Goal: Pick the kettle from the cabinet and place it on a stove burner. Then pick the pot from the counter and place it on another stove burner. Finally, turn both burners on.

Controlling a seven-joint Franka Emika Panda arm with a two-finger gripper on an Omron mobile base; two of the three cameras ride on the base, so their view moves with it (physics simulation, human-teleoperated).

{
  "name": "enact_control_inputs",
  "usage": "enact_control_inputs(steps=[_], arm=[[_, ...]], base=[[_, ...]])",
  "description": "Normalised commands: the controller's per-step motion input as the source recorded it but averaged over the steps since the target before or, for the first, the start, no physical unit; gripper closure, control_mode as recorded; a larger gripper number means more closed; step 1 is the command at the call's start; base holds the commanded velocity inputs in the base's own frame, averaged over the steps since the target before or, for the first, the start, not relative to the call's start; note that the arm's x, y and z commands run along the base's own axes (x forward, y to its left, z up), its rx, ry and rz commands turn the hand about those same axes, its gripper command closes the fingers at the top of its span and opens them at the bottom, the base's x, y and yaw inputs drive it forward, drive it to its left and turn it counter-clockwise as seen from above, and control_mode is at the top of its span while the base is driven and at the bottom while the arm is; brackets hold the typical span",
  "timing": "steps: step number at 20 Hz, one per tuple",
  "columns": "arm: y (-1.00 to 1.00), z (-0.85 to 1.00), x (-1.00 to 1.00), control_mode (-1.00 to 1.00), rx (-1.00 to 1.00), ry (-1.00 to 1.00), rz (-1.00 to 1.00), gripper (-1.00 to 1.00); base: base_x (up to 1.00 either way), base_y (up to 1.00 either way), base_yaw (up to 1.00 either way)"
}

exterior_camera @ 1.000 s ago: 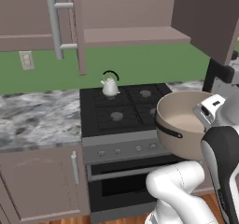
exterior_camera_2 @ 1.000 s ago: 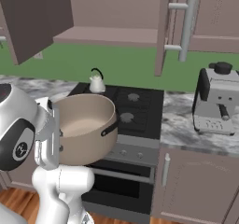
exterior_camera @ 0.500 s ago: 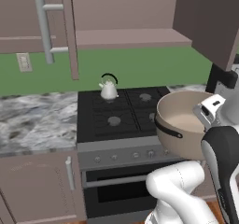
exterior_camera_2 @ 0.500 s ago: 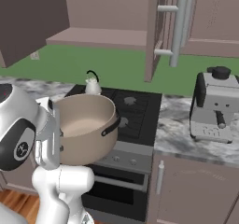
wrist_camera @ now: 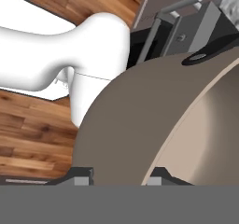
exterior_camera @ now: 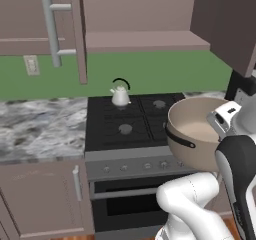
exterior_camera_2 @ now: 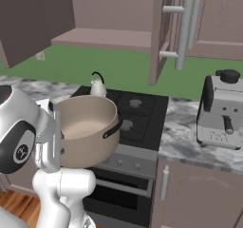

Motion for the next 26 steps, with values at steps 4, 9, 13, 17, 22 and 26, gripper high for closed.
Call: enact_control_inputs(steps=[4, 9, 13, 17, 22, 26], arm=[[0.00, 0.00, 0.00, 1.00, 0.00, 0.00, 0.00, 1.00], [0.00, 0.00, 0.00, 1.00, 0.00, 0.00, 0.00, 1.00], [0.00, 0.00, 0.00, 1.00, 0.00, 0.00, 0.00, 1.00], [0.00, 0.00, 0.00, 1.00, 0.00, 0.00, 0.00, 1.00], [0.00, 0.00, 0.00, 1.00, 0.00, 0.00, 0.00, 1.00], [0.00, 0.00, 0.00, 1.00, 0.00, 0.00, 0.00, 1.00]], base=[[0.18, -0.38, 0.05], [0.20, -0.35, 0.05], [0.21, -0.26, 0.06], [0.27, -0.23, 0.06], [0.32, -0.34, 0.03], [0.34, -0.40, 0.00]])
